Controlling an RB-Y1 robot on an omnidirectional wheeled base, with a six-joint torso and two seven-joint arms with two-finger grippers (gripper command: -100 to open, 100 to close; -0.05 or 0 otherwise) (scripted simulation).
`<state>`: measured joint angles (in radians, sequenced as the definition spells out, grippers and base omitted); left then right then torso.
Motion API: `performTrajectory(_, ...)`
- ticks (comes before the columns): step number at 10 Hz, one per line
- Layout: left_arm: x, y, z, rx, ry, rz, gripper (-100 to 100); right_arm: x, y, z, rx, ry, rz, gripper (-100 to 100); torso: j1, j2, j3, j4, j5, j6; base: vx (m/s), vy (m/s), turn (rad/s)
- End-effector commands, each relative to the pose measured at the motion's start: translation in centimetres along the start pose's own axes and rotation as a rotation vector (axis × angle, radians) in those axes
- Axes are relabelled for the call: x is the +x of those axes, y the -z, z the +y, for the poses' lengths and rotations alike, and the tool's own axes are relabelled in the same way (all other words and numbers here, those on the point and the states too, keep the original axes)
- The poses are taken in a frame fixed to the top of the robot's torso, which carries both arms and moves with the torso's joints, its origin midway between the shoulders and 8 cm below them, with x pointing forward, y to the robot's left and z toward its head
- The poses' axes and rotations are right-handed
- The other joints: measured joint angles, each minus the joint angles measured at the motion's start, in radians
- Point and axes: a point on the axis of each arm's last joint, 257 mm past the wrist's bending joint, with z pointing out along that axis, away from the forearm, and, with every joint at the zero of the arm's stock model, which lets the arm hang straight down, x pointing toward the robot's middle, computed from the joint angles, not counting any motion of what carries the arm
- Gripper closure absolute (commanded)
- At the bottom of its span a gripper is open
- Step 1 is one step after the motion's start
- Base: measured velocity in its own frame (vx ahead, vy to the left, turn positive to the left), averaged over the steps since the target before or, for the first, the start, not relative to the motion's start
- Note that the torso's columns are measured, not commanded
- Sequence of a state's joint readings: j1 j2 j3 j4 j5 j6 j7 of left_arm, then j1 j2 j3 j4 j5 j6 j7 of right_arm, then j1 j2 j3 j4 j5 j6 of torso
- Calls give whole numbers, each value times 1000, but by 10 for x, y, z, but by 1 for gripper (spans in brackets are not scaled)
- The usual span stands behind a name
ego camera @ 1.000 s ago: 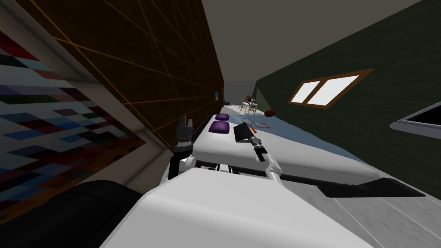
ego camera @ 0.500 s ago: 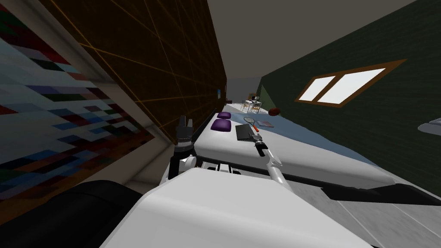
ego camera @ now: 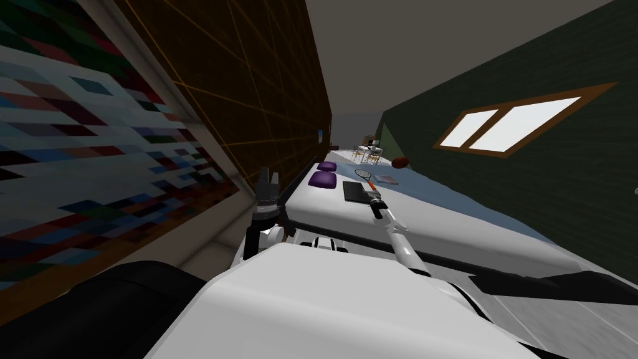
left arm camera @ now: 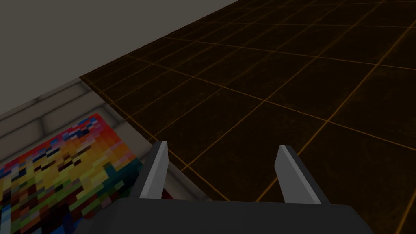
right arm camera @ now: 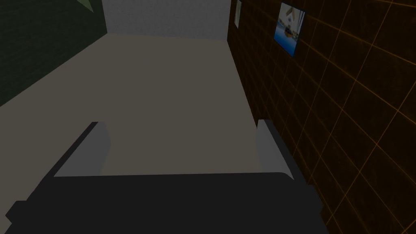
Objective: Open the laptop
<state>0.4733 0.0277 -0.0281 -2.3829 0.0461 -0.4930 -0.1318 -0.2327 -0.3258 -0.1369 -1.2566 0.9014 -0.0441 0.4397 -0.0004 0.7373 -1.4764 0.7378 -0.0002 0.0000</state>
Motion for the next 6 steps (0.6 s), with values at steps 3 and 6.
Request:
performTrajectory(3,0,0,0,0,0,0,0,0,0,-1,4,-1,1,0,1,-1,-1,0,0,0,-3,0,-1)
performTrajectory(6,0,0,0,0,0,0,0,0,0,-1,4,-1,1,0,0,1,1,0,0,0,0,0,0)
